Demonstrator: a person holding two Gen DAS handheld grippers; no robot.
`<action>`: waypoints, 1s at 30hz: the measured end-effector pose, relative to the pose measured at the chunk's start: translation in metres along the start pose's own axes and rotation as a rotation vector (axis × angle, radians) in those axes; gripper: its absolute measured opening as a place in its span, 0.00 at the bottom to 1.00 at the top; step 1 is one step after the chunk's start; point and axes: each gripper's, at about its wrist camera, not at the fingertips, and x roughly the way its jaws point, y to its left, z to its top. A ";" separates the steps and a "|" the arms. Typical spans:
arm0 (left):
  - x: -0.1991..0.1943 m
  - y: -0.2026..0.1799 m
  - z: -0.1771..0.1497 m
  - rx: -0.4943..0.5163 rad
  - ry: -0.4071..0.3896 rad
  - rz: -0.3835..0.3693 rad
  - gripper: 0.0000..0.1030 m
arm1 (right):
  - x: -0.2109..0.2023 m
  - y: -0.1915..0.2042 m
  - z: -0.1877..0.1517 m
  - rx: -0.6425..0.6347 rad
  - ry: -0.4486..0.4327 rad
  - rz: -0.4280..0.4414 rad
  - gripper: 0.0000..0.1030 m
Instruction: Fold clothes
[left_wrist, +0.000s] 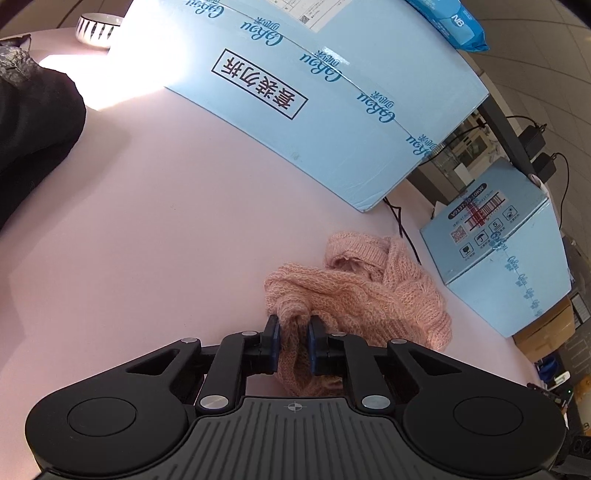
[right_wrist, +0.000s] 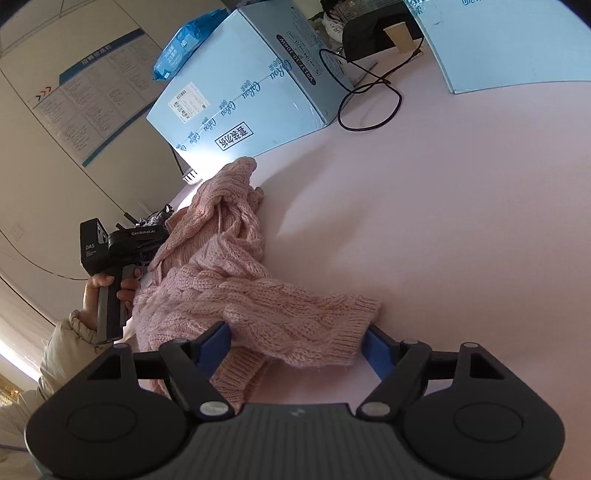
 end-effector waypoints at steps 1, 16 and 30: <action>0.000 -0.004 -0.002 0.014 -0.021 0.022 0.10 | 0.005 -0.001 0.003 0.029 -0.028 -0.020 0.57; -0.037 -0.068 -0.006 0.181 -0.311 0.159 0.07 | -0.023 0.002 0.047 0.027 -0.416 -0.399 0.09; -0.112 -0.069 0.020 0.145 -0.504 0.102 0.07 | -0.177 0.057 0.088 -0.166 -0.817 -0.132 0.07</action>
